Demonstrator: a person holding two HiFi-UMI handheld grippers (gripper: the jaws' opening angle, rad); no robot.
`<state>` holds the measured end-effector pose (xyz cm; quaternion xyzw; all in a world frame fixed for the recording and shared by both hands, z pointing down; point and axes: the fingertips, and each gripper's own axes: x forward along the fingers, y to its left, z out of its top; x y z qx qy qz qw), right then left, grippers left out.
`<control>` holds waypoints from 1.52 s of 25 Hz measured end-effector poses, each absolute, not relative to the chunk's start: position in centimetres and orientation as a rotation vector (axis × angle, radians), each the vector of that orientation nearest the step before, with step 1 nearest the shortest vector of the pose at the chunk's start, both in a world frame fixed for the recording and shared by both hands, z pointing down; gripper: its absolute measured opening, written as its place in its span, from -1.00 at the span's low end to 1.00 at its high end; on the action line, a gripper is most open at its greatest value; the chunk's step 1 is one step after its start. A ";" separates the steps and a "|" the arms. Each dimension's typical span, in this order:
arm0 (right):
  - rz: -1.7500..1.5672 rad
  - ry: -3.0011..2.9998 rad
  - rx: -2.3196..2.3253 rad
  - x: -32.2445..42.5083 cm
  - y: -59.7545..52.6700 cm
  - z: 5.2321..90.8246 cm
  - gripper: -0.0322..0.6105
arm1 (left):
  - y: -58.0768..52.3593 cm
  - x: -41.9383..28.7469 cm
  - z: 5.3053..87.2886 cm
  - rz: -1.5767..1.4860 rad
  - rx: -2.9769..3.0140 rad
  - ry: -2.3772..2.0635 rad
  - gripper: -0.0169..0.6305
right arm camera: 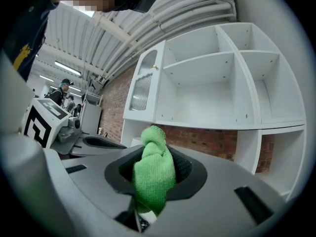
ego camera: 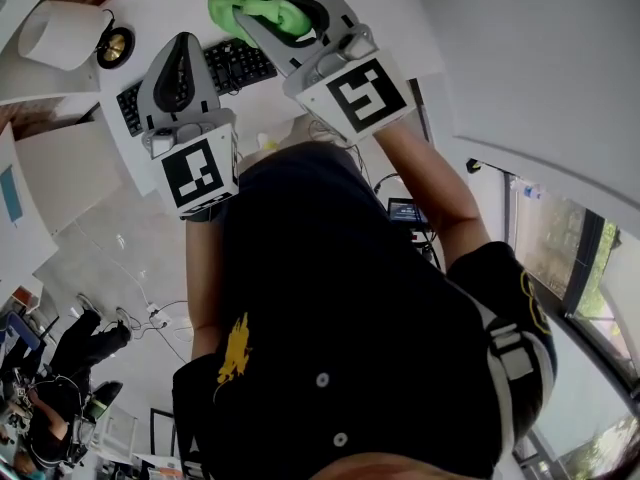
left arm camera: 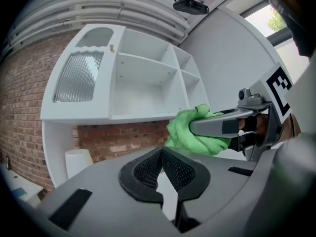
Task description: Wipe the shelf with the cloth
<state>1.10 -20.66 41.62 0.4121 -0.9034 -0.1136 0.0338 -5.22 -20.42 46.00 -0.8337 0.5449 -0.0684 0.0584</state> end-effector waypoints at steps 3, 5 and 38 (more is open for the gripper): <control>-0.314 -2.793 1.292 1.1 -20.6 41.8 -0.65 | -20.4 -5.1 46.1 -0.226 -2.526 1.640 -0.89; -0.312 -2.799 1.294 1.3 -20.5 41.8 -0.65 | -20.2 -4.9 45.9 -0.213 -2.521 1.640 -0.89; -0.194 -2.535 1.807 4.0 -20.5 43.8 -0.65 | -20.4 -18.9 45.9 -0.209 -2.266 2.032 -0.90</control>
